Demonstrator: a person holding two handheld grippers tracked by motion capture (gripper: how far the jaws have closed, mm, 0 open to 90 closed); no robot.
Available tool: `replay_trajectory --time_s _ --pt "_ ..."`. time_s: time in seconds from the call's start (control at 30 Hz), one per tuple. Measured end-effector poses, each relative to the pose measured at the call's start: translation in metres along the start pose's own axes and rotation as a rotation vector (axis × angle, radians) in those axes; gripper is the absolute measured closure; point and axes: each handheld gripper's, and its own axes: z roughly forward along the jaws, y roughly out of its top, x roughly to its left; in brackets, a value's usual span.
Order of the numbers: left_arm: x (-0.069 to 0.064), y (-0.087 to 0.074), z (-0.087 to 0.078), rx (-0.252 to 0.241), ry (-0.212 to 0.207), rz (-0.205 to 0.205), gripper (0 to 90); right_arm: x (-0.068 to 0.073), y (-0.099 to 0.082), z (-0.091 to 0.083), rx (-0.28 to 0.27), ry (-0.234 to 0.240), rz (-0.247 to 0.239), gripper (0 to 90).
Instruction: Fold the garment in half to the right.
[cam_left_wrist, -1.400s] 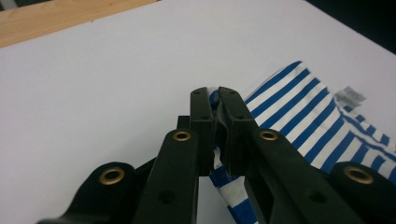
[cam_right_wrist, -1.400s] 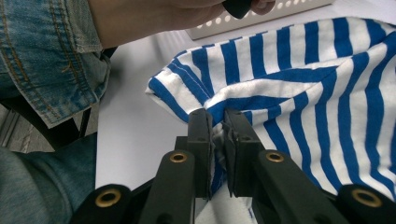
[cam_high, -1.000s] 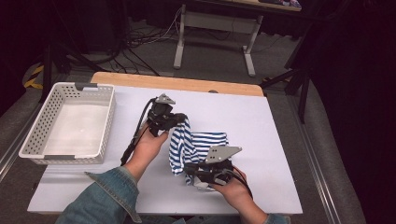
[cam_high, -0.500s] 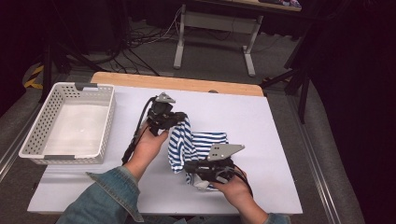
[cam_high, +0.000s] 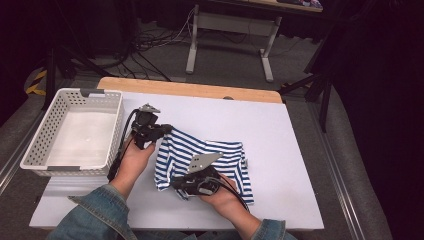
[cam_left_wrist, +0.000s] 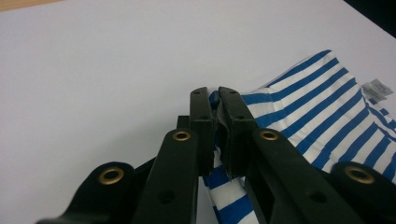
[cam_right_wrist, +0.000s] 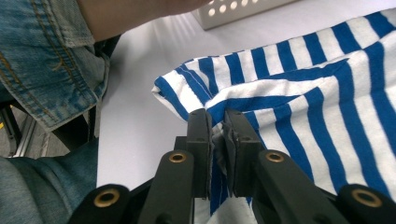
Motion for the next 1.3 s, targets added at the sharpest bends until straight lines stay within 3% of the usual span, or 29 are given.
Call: replay_trajectory --time_s 0.23,0.4,0.5,0.53,0.57,0.77,0.87,0.93,0.97,1.13,1.2,1.23,1.27,1.3 --pt "0.003 -0.002 0.002 0.018 0.015 -0.002 84.9 -0.003 -0.001 0.017 0.034 0.012 0.007 81.8" --pt "0.002 -0.002 0.000 0.003 -0.004 -0.015 84.9 -0.003 -0.001 0.017 0.035 0.013 0.011 81.6" --pt "-0.002 0.001 -0.001 -0.013 -0.012 -0.008 84.9 -0.004 -0.001 0.011 0.018 0.016 0.010 78.3" --pt "-0.004 0.002 -0.001 -0.017 -0.012 -0.001 84.9 -0.005 -0.002 0.004 -0.003 0.010 0.007 68.4" --pt "-0.007 0.004 0.000 -0.019 -0.012 0.008 84.8 -0.006 -0.002 0.001 -0.009 0.008 0.004 66.6" --pt "-0.013 0.007 0.002 -0.021 -0.020 0.019 84.9 -0.013 -0.009 -0.031 -0.042 -0.052 0.017 68.9" --pt "-0.014 0.007 0.001 -0.022 -0.023 0.020 84.8 -0.022 -0.020 -0.050 -0.018 -0.095 0.037 81.6" --pt "-0.014 0.007 0.001 -0.019 -0.025 0.018 84.8 -0.025 -0.024 -0.053 -0.003 -0.101 0.049 84.4" --pt "-0.013 0.007 0.001 -0.018 -0.028 0.016 84.8 -0.028 -0.033 -0.056 0.038 -0.105 0.064 88.5" --pt "-0.014 0.007 0.000 -0.020 -0.032 0.014 84.8 -0.025 -0.049 -0.046 0.140 -0.094 0.058 90.0" --pt "-0.015 0.008 0.000 -0.023 -0.031 0.010 84.8 -0.025 -0.051 -0.044 0.151 -0.087 0.058 90.0" --pt "-0.015 0.008 0.000 -0.023 -0.035 0.014 84.8 -0.024 -0.055 -0.034 0.206 -0.094 0.050 90.0" --pt "-0.015 0.008 -0.001 -0.023 -0.037 0.015 84.8 -0.023 -0.056 -0.031 0.225 -0.104 0.043 90.0" --pt "-0.015 0.008 -0.001 -0.023 -0.037 0.015 84.8 -0.022 -0.057 -0.030 0.210 -0.111 0.024 90.0"
